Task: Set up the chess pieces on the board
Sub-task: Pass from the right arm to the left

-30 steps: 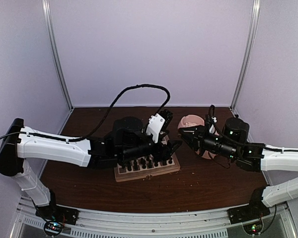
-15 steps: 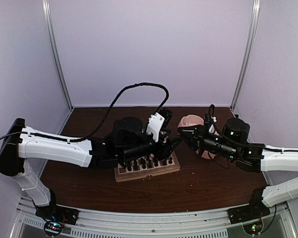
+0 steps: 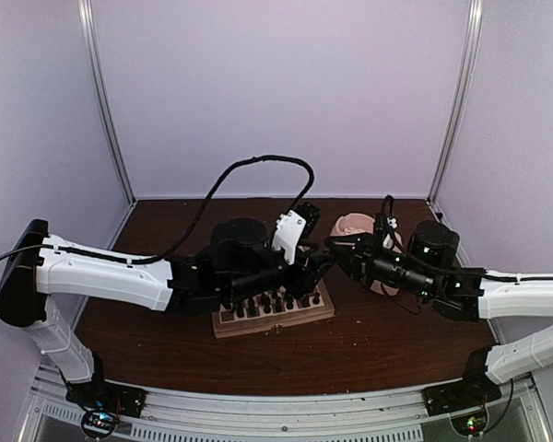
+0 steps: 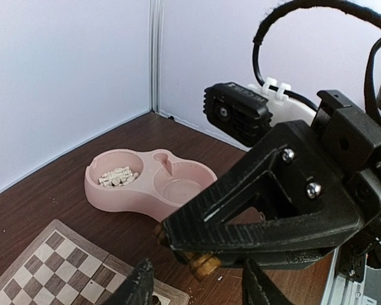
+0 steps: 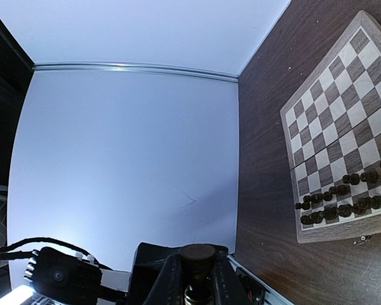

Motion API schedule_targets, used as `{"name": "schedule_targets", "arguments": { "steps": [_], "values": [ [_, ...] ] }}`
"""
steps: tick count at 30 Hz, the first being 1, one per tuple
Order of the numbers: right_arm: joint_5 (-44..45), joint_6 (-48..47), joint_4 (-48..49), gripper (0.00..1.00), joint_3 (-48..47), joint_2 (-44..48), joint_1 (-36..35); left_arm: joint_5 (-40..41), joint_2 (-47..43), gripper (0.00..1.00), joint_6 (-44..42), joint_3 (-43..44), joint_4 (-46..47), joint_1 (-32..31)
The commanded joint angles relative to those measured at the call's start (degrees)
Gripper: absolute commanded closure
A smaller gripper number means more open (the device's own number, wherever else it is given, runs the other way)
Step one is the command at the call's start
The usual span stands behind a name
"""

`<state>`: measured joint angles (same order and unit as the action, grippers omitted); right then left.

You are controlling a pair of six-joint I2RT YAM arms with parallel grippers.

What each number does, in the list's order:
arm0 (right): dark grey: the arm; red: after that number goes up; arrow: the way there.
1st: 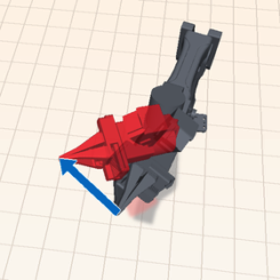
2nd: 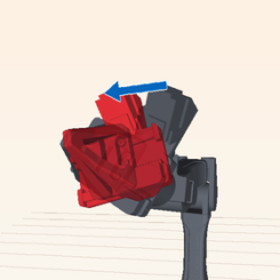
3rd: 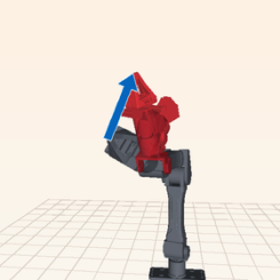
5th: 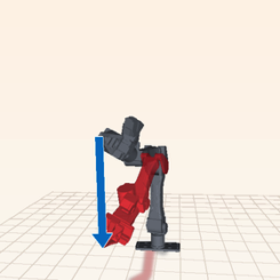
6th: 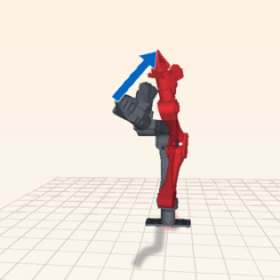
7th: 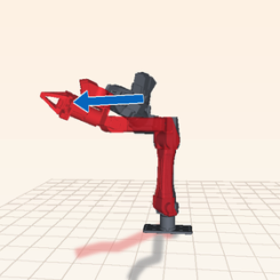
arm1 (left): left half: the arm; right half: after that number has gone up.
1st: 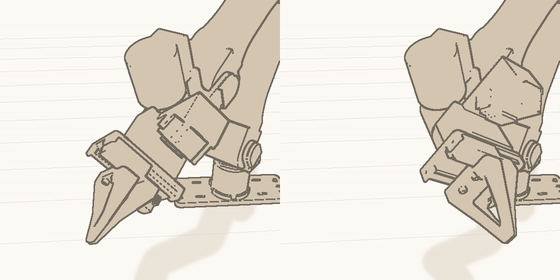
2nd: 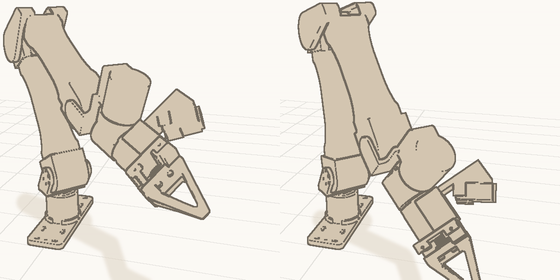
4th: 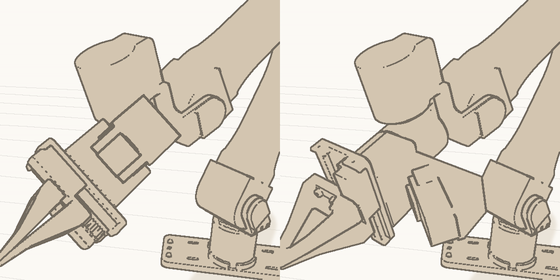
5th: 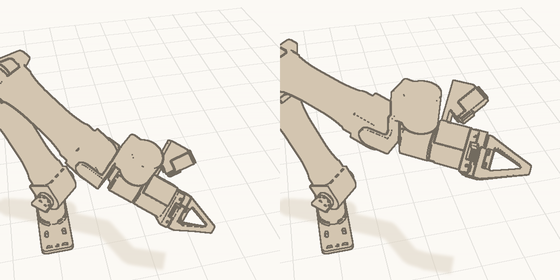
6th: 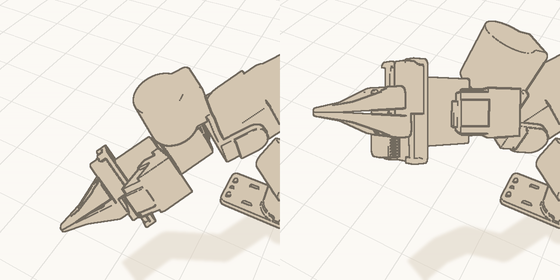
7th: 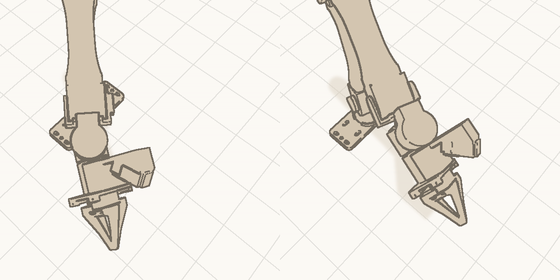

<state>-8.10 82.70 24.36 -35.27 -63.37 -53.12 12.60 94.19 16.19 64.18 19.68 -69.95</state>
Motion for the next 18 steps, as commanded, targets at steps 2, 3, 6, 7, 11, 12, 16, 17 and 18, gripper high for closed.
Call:
{"name": "schedule_targets", "arguments": {
  "steps": [2, 3, 6, 7, 11, 12, 16, 17, 18],
  "values": [
    [-1.55, 1.08, 4.43, 0.91, 1.27, -1.66, -0.75, 0.34, 0.30, 0.57, -0.17, 0.60, 3.25, 0.35],
    [-1.64, 1.23, 4.80, 0.91, 1.45, -1.92, -0.82, 0.32, 0.24, 0.60, -0.17, 0.55, 3.26, 0.35],
    [-1.77, 1.24, 5.03, 0.91, 1.60, -2.19, -0.85, 0.21, 0.02, 0.64, -0.27, 0.35, 3.43, 0.35],
    [-1.77, 1.26, 5.07, 0.91, 1.68, -2.25, -0.89, 0.18, -0.11, 0.66, -0.39, 0.25, 3.43, 0.40],
    [-2.12, 1.13, 5.25, 0.92, 1.51, -2.24, -0.93, 0.60, -0.39, 0.72, -0.03, 0.07, 2.86, 0.84],
    [-2.10, 1.02, 5.20, 0.92, 1.43, -2.23, -1.00, 0.62, -0.41, 0.73, 0.11, 0.07, 2.68, 0.94],
    [-2.13, 0.83, 4.92, 0.92, 1.25, -2.28, -1.06, 1.22, -0.32, 0.73, 0.34, 0.23, 2.19, 1.14],
    [-2.15, 0.80, 4.87, 0.92, 1.22, -2.32, -1.06, 1.53, -0.31, 0.73, 0.35, 0.36, 1.94, 1.14],
    [-2.10, 0.88, 4.87, 0.92, 1.24, -2.36, -1.10, 1.73, -0.24, 0.73, 0.35, 0.48, 1.68, 1.18]
  ]
}}
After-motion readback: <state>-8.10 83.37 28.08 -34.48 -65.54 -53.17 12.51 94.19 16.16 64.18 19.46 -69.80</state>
